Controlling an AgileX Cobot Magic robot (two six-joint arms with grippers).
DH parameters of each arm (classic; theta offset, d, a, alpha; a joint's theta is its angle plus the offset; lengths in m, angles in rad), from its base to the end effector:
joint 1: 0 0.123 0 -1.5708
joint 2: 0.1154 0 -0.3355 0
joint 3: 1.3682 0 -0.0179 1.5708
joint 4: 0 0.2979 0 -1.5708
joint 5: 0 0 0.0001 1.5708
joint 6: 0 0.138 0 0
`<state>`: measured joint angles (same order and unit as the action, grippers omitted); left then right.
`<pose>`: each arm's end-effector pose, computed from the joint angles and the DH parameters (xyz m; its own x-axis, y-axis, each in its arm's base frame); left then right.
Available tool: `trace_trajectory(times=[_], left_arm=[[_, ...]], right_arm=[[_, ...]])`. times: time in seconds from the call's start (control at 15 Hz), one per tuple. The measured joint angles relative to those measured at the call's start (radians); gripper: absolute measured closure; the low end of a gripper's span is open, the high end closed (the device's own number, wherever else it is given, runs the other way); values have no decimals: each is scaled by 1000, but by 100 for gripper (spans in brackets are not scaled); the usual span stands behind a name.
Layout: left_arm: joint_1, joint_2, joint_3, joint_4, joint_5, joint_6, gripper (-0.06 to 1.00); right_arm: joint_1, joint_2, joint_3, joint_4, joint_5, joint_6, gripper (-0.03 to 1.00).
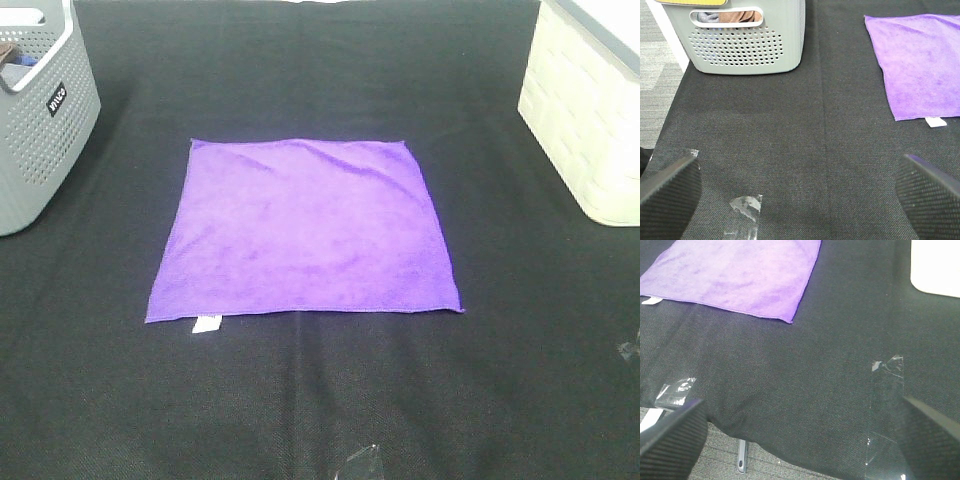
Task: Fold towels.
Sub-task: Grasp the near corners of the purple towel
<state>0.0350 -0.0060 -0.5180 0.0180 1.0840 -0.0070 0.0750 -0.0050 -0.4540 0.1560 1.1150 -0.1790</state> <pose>0.0229 0.0030 0.2823 -0.4551 -0.0145 -0.8903 -0.0485 0.9988 0.0085 0.0257 0.0212 0.2569 -0.5088 -0.1471 -0.8482 -0.2491 0.9683 -0.0186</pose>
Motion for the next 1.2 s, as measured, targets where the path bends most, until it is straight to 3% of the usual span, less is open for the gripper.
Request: trace_trajectory(times=[1.2], left_arm=[[0,0,0,0,0,0,-5]], right_arm=[[0,0,0,-1,0,0,0]])
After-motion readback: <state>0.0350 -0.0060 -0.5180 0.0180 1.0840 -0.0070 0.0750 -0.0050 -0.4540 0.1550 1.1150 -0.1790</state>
